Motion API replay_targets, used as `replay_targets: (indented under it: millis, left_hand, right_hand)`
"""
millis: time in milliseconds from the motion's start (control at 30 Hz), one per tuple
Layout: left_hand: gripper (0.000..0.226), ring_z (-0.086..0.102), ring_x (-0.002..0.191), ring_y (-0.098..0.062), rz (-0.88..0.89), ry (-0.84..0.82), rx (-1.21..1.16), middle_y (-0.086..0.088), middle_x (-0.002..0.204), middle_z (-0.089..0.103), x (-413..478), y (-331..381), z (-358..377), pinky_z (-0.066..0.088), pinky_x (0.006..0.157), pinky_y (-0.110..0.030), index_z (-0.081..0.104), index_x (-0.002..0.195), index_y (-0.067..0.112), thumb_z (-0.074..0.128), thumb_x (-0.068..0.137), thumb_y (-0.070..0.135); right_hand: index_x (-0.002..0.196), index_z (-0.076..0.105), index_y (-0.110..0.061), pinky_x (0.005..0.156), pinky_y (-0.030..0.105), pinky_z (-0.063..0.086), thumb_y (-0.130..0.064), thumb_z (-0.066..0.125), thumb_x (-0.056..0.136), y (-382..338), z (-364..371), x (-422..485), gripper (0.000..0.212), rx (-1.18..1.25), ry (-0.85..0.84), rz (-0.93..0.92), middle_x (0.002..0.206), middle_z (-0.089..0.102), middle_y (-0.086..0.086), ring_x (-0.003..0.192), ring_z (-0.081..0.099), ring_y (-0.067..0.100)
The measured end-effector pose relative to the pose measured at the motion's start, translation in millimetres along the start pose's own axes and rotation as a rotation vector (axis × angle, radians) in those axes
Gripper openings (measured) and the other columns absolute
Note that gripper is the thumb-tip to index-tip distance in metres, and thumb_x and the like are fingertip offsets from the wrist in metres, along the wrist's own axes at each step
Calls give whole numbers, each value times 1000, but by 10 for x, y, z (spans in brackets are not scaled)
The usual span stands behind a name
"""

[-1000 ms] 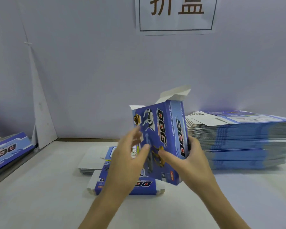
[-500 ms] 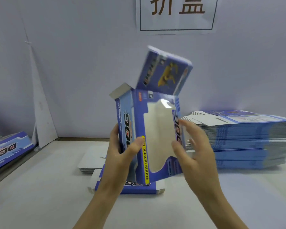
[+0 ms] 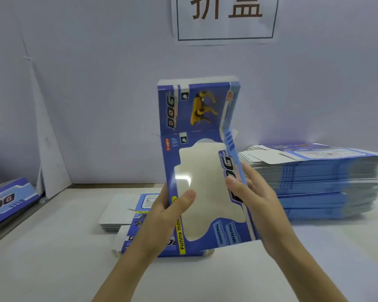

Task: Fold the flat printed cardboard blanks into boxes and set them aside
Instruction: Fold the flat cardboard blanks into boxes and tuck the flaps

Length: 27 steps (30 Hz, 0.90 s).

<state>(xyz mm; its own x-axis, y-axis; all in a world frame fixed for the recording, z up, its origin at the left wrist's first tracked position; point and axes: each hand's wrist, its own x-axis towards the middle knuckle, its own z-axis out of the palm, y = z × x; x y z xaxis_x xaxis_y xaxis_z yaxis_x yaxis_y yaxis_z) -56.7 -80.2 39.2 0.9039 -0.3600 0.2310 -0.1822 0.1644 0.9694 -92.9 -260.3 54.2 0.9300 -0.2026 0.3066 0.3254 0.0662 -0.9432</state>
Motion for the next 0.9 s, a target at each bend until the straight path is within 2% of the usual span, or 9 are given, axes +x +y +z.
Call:
replay_targets:
  millis: [100, 167, 300, 400, 467, 567, 700, 833, 900]
  left_hand:
    - [43, 72, 92, -19, 6, 28, -52, 5, 102, 74, 7, 11, -36, 58, 61, -28, 60, 111, 35, 62, 69, 44]
    - [42, 72, 92, -19, 27, 20, -51, 6, 103, 73, 16, 37, -57, 57, 60, -26, 59, 112, 38, 66, 71, 40]
    - [67, 68, 105, -21, -60, -84, -30, 6, 115, 69, 33, 39, -141, 58, 83, -41, 48, 130, 40, 75, 70, 50]
    - [77, 68, 104, -21, -166, -209, 34, 6, 113, 71, 20, 46, -231, 59, 80, -37, 48, 127, 34, 73, 56, 50]
    - [76, 70, 101, -22, -170, -193, 50, 3, 110, 72, 23, 74, -301, 59, 75, -33, 51, 124, 32, 75, 54, 48]
    - [80, 72, 92, -26, -161, -70, 88, -1, 107, 73, 52, 129, -452, 60, 71, -32, 53, 123, 26, 77, 50, 48]
    - [74, 72, 87, -29, -205, 116, 104, -9, 102, 73, 59, 206, -742, 60, 69, -33, 58, 121, 19, 81, 55, 45]
    - [45, 72, 67, -26, -161, 411, -202, -13, 79, 74, 11, 354, -1140, 60, 57, -34, 71, 87, 12, 86, 51, 35]
    - [36, 71, 63, -20, -77, 568, -319, -6, 66, 71, 50, 521, -1375, 61, 60, -39, 68, 81, 12, 83, 54, 31]
  right_hand:
    - [136, 46, -32, 89, 48, 56, -42, 78, 71, 27, -50, 25, 73, 22, -47, 96, 110, 73, -3, 97, 72, 21]
    - [137, 45, -31, 95, 52, 52, -38, 72, 74, 16, -85, 35, 69, 33, -87, 100, 113, 73, -2, 101, 71, 22]
    - [134, 52, -24, 87, 43, 58, -37, 73, 79, 21, -48, 28, 61, 85, -8, -18, 112, 72, 4, 102, 70, 23]
    - [136, 47, -23, 88, 45, 55, -46, 64, 73, 51, -28, 52, 69, 140, 72, -25, 112, 72, 4, 102, 70, 22]
    - [137, 45, -28, 82, 39, 56, -50, 67, 75, 51, -48, 56, 68, 79, 9, 14, 113, 72, -1, 101, 70, 18]
    - [130, 51, -35, 75, 28, 54, -56, 62, 82, 90, -86, 70, 54, -54, -78, 91, 115, 70, -7, 100, 69, 15]
    - [133, 51, -29, 77, 33, 55, -40, 53, 92, 215, -110, 110, 43, -115, -14, 140, 118, 64, -2, 96, 70, 19]
    - [133, 52, -27, 76, 38, 55, -34, 51, 94, 246, -103, 120, 39, -129, -13, 159, 113, 67, 3, 91, 71, 25]
    - [130, 54, -26, 76, 40, 55, -32, 51, 94, 242, -108, 130, 37, -124, -10, 173, 111, 68, 6, 89, 71, 28]
